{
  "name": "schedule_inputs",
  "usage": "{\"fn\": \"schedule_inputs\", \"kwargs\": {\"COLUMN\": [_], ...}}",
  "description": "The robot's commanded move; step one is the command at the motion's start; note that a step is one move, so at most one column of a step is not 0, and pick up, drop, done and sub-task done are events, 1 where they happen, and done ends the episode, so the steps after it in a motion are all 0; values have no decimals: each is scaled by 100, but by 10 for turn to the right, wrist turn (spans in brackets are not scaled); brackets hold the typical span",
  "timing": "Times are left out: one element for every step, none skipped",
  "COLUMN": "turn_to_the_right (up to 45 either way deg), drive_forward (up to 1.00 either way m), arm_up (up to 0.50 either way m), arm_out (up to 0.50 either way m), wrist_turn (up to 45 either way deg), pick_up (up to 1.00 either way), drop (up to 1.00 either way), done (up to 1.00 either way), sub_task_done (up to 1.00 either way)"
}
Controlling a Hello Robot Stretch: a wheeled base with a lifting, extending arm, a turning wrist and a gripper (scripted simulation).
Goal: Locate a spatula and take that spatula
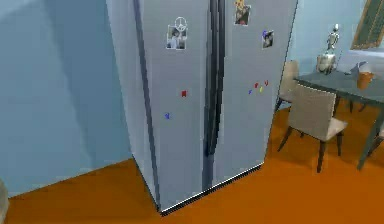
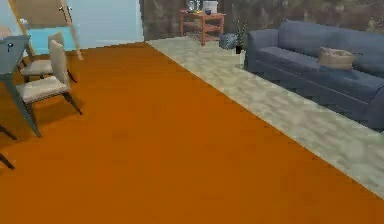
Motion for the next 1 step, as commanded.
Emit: {"fn": "schedule_inputs", "kwargs": {"turn_to_the_right": [-420], "drive_forward": [0], "arm_up": [0], "arm_out": [0], "wrist_turn": [0], "pick_up": [0], "drop": [0], "done": [0], "sub_task_done": [0]}}
